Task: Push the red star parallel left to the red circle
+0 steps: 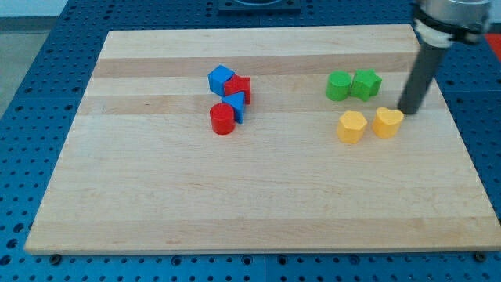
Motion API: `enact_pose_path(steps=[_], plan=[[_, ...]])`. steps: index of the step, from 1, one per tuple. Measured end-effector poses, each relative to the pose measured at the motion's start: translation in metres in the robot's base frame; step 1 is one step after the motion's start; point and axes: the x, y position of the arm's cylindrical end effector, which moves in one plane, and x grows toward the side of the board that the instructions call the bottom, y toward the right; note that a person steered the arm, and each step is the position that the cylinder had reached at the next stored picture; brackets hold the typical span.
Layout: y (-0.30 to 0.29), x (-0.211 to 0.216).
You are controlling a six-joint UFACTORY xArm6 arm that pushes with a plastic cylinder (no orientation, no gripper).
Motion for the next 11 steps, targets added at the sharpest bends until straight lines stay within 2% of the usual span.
enact_pose_path(steps=[1, 2, 3, 4, 5, 7, 8, 9, 10, 11], plan=[[-0.029, 0.014], [-0.125, 0.023], [-0.119, 0.023], [-0.163, -0.002], [-0.237, -0.008], [-0.213, 0.001], [-0.242, -0.019], [-0.248, -0.057], [-0.262, -0.076], [-0.284, -0.077]])
